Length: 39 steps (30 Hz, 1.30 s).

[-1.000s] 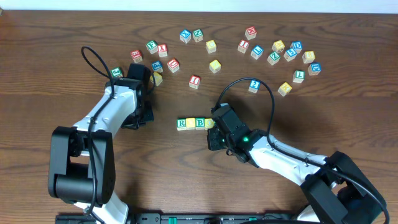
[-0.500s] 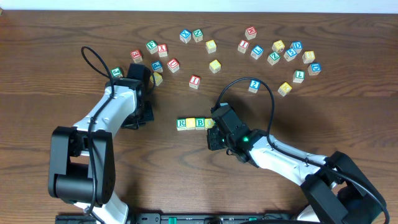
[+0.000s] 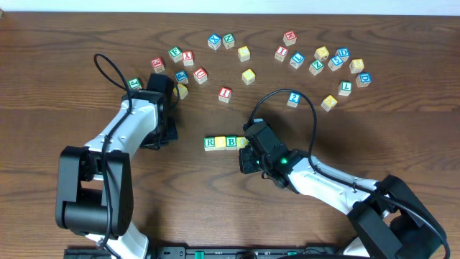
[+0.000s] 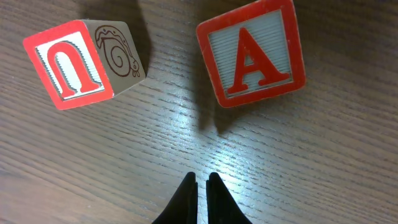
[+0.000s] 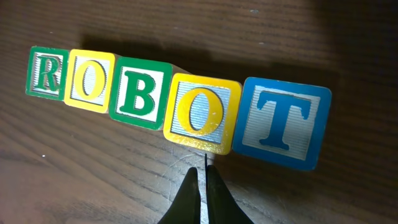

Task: Spell out ROBOT

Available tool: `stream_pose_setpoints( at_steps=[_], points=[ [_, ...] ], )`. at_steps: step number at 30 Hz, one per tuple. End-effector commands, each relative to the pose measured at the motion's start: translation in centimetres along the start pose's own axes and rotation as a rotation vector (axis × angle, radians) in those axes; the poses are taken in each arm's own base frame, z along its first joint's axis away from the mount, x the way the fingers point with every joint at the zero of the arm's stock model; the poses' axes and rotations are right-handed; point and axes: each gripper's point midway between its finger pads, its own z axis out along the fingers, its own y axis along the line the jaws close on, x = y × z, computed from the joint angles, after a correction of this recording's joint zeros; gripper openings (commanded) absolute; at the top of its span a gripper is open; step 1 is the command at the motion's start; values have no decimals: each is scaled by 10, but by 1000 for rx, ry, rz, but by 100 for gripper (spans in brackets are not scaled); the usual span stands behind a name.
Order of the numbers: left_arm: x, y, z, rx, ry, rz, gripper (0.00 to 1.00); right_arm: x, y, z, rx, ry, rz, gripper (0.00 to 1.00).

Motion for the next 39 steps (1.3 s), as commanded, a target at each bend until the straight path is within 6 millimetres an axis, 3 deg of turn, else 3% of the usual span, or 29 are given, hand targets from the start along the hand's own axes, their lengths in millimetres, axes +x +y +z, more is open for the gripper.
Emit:
stream_pose_setpoints(
  at_steps=[1, 39],
  points=[
    [-10, 1, -11, 2, -42, 3, 8, -2, -2, 1, 7, -4, -13, 1],
    [-10, 1, -11, 2, -42, 3, 8, -8, -5, 2, 28, -34, -25, 1]
  ],
)
